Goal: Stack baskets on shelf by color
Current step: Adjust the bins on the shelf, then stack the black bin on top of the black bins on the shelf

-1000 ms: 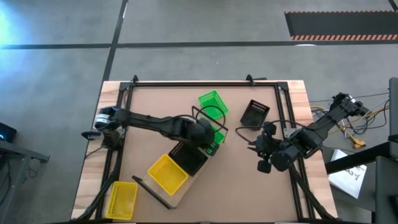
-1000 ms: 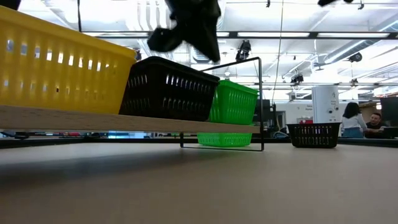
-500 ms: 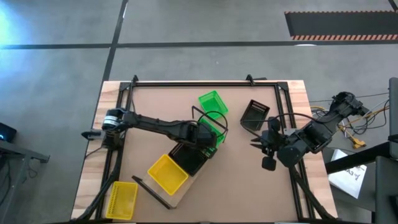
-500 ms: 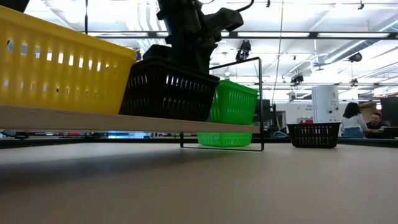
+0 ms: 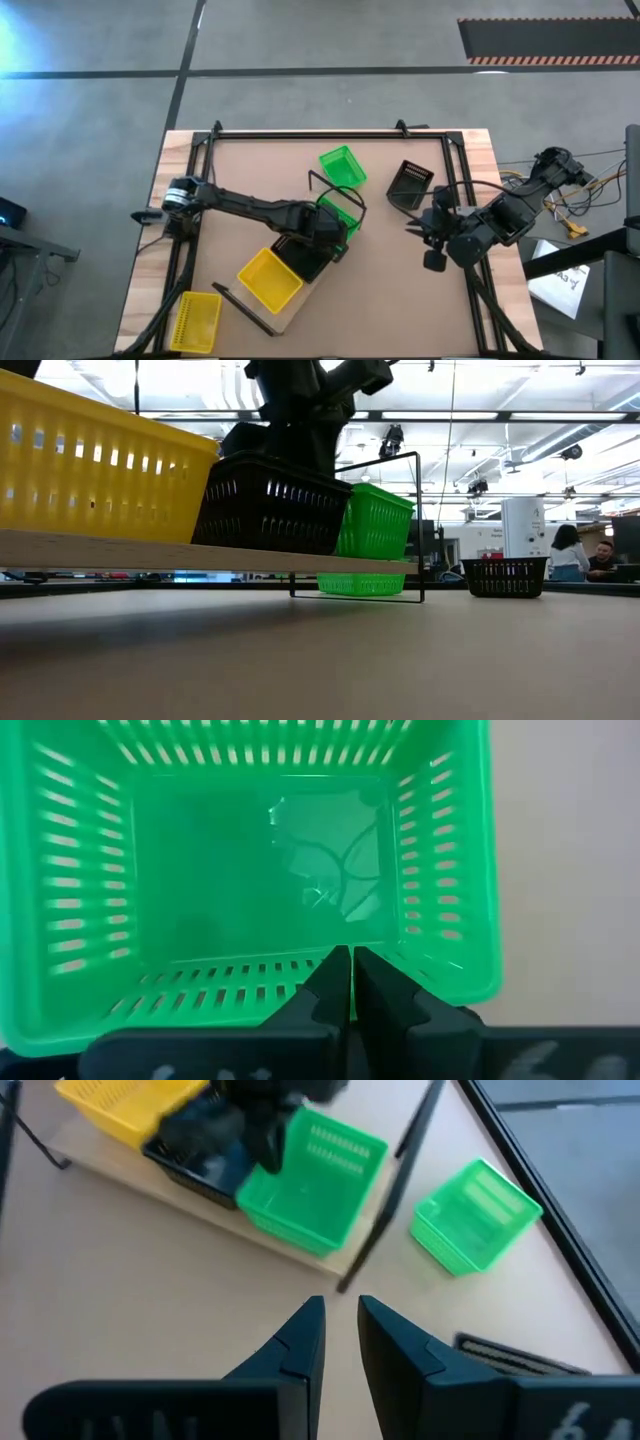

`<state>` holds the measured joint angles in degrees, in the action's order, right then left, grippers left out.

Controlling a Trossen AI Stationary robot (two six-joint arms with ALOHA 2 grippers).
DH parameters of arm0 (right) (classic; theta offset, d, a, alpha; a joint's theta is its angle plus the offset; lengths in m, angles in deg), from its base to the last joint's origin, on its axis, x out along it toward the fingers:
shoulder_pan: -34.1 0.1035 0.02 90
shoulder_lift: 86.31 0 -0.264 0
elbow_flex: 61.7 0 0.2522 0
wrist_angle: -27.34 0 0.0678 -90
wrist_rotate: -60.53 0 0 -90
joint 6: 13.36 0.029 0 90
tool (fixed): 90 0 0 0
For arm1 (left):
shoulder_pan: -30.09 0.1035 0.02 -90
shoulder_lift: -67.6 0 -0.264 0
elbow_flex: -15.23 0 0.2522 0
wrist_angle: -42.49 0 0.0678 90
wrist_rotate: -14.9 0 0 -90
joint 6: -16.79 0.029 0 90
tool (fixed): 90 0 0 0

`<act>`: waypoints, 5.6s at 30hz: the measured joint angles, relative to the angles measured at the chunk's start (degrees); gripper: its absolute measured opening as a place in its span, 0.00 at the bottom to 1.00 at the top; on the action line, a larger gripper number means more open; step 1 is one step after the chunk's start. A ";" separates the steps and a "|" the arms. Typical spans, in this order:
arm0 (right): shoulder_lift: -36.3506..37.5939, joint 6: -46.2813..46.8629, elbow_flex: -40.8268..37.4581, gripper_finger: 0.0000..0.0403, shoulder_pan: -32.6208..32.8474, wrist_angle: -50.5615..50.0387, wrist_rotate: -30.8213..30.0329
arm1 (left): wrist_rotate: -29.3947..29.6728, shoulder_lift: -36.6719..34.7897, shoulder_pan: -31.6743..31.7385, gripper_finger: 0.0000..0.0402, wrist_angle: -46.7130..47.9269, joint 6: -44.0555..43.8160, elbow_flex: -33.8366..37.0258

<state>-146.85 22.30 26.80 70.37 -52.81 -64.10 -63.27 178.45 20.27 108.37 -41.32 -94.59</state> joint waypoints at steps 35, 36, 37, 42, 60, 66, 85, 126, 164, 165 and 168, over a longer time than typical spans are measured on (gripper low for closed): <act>-0.97 -24.83 -26.73 0.46 -46.57 12.22 28.22 | 20.22 -7.76 -17.28 0.00 -12.00 -6.07 -7.40; -2.17 -25.89 -26.73 0.47 -47.37 12.62 28.75 | 20.22 -7.76 -17.56 0.00 -12.00 -6.07 -7.36; -3.28 -26.63 -26.73 0.47 -47.95 12.79 29.15 | 20.22 -7.76 -17.81 0.00 -12.04 -6.06 -7.30; -8.57 -29.33 -26.73 0.45 -49.29 13.16 29.11 | 20.22 -7.76 -19.27 0.00 -12.03 -6.03 -6.84; -20.68 -32.24 -26.75 0.20 -49.70 19.20 27.38 | 20.17 -7.76 -25.32 0.00 -12.12 -5.90 -5.52; -13.99 -29.20 -26.75 0.03 -48.13 15.91 26.93 | 20.17 -7.79 -26.56 0.00 -6.28 -10.89 -5.90; -0.02 -19.54 8.73 0.02 -14.21 4.65 14.02 | 39.54 -20.84 -27.52 0.00 13.41 -9.76 -5.62; -57.04 -65.14 43.10 0.19 -18.71 4.12 28.24 | 46.95 -26.64 -28.81 0.00 10.93 -5.56 -4.58; -48.75 -43.04 31.48 0.18 -19.08 15.56 30.14 | 46.68 -26.64 -28.85 0.00 9.30 -4.40 -4.56; -48.78 -42.75 30.62 0.18 -19.07 16.24 30.12 | 46.69 -26.64 -28.85 0.00 9.28 -4.41 -4.56; -48.97 -41.59 28.80 0.17 -19.06 17.39 30.15 | 46.69 -26.64 -28.81 0.00 8.97 -4.41 -4.56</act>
<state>-195.82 -19.28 55.60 51.31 -35.42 -33.95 -16.58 151.80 -8.54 117.34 -45.73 -99.15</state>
